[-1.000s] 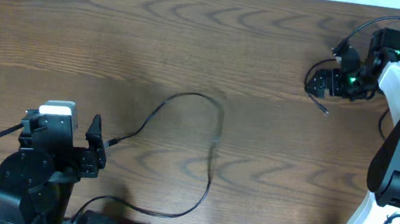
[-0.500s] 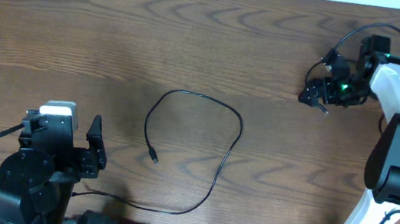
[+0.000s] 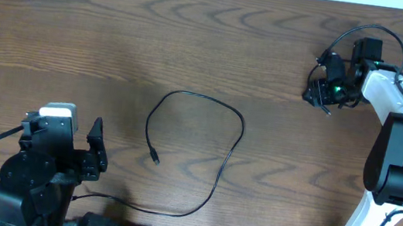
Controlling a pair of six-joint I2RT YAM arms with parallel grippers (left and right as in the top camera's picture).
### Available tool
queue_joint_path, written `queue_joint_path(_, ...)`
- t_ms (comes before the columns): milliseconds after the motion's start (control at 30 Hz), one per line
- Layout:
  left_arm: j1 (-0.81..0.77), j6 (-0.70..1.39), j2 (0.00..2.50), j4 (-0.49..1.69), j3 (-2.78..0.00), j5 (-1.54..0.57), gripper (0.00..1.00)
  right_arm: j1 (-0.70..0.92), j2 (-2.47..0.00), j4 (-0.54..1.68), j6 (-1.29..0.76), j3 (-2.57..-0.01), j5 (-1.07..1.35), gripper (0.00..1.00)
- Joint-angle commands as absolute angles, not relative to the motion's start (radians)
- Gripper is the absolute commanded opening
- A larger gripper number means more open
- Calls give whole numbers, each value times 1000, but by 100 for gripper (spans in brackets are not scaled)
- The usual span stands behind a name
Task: Untangle cables
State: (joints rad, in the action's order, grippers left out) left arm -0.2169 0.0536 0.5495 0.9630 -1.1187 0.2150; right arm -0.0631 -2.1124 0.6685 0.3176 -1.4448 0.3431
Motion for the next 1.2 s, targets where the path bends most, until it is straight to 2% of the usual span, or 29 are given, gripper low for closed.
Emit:
queue_joint_path(0, -213, 66, 547, 964, -1117, 217, 73, -57, -2129, 648, 299, -1369, 323, 54)
queue_joint_path(167, -213, 66, 547, 964, -1117, 217, 73, -57, -2130, 580, 299, -1262, 319, 50)
queue_joint_path(567, -213, 88, 547, 964, -1117, 217, 73, -58, -2129, 449, 290, -1081, 319, 21)
queue_joint_path(667, -213, 88, 547, 964, -1117, 217, 73, -58, -2129, 442, 272, -1068, 310, 1)
queue_joint_path(800, -213, 88, 547, 965, -1117, 217, 73, -68, -2129, 437, 16, -1068, 181, 1)
queue_joint_path(867, -213, 88, 547, 965, -1117, 217, 74, -85, -2129, 436, -67, -1068, 191, 1)
queue_joint_path(1167, -213, 88, 547, 965, -1117, 217, 74, -225, -2069, 549, -101, -1171, 241, 1)
